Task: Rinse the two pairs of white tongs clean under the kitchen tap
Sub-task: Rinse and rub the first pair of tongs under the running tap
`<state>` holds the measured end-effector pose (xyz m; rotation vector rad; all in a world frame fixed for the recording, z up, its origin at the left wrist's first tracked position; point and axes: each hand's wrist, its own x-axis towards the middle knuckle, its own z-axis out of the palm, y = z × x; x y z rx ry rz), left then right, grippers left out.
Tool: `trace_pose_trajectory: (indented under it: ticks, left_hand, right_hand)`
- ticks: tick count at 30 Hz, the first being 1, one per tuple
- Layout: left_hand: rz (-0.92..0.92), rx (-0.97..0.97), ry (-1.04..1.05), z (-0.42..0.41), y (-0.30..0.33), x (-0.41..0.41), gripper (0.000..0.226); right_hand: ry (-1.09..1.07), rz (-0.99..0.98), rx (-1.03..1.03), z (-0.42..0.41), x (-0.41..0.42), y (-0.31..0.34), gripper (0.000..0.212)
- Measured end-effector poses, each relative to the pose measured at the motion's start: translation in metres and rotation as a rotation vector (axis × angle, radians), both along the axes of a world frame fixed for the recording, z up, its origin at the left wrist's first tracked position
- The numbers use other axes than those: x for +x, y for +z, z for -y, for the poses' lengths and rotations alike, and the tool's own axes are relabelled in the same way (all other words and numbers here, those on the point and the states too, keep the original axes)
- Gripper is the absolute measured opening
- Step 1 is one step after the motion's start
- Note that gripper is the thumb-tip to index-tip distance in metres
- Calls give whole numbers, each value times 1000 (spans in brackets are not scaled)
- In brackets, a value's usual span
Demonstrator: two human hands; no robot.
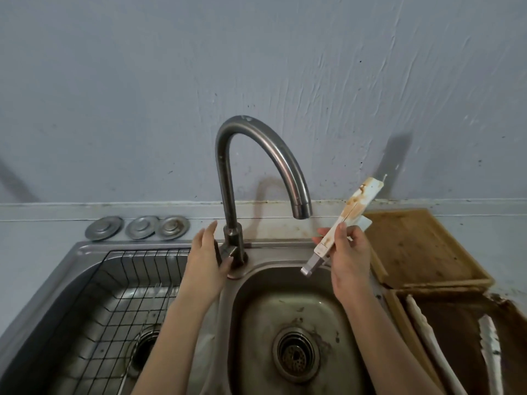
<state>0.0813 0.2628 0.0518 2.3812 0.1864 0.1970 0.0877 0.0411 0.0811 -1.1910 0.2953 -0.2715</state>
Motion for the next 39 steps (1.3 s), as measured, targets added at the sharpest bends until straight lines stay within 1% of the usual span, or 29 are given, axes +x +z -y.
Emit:
trace_pose_trajectory:
  ticks: [1,2,4,6,10,14,17,21,28,34,37,39]
  left_hand:
    - [-53,-11,3,0,-2,3,61]
    - [-67,-9,2,0,-4,4,49]
    - [-37,-10,28,1,-9,8,25]
    - [-18,-28,69,2,-10,11,17]
    - [10,87,111,5,-11,11,17]
    - [33,101,137,8,-12,9,18]
    - [42,63,158,8,-16,9,22]
    - [63,-8,189,7,-20,6,21]
    - [42,-116,242,8,-22,2,22]
    - [42,-148,253,6,-24,0,21]
    - [26,-97,232,11,-19,-3,22]
    - [88,73,237,20,-16,-10,39]
  right_hand:
    - [-5,-7,-7,1,0,1,11]
    - [-5,-10,-15,3,0,2,11]
    - [-6,-13,-43,9,0,0,11]
    - [-6,-15,-63,13,0,-2,9]
    - [5,-42,-63,17,-2,-5,10]
    - [10,-50,-75,19,-4,-7,12]
    - [5,-61,-69,20,-3,-6,11]
    - [-5,-75,-64,21,-3,-6,11]
    - [-7,-74,-66,17,-4,-5,11]
    - [-17,-75,-65,16,-5,-4,13]
    - [-15,-70,-62,16,-6,-1,14]
    - [-14,-62,-59,15,-7,-1,16]
